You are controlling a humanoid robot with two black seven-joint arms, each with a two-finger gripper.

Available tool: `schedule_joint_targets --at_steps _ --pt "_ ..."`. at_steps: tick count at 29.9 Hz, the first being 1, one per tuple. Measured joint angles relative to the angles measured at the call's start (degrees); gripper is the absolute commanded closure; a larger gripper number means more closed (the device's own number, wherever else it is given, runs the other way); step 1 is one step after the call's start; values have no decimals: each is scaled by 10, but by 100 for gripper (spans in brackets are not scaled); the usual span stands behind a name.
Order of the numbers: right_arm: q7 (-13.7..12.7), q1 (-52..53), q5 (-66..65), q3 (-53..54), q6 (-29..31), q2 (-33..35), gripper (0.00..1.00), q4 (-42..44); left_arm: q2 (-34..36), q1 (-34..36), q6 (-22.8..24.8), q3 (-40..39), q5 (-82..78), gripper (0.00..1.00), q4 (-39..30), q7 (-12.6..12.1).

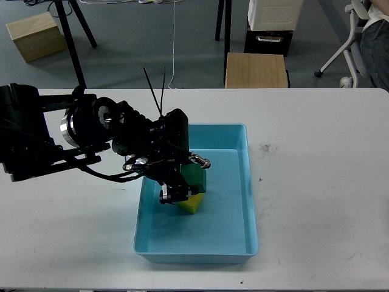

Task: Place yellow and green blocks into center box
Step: 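Lower the green cube onto the yellow cube and release it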

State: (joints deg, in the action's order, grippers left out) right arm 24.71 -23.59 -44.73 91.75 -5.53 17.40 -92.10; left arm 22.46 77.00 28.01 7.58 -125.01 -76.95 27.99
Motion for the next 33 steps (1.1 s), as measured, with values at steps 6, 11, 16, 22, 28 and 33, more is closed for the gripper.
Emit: schedule_joint_targets --at_steps 6,11,16,22,28,33 --pt "0 1 0 -1 0 -1 1 0 -11 -16 0 -3 0 69 16 0" --pt "0 1 0 -1 0 -2 1 2 -17 -31 0 -3 0 46 19 0" --pt "0 1 0 0 0 -2 1 3 -18 -35 0 -5 0 29 21 0" --pt "0 0 0 -2 3 -3 1 3 -20 -37 0 -12 0 4 38 0" --pt "0 1 0 -7 5 -3 1 1 -16 -42 0 -48 13 0 38 0" --pt "0 15 0 -21 6 -3 1 -8 5 -30 0 -98 92 0 4 0"
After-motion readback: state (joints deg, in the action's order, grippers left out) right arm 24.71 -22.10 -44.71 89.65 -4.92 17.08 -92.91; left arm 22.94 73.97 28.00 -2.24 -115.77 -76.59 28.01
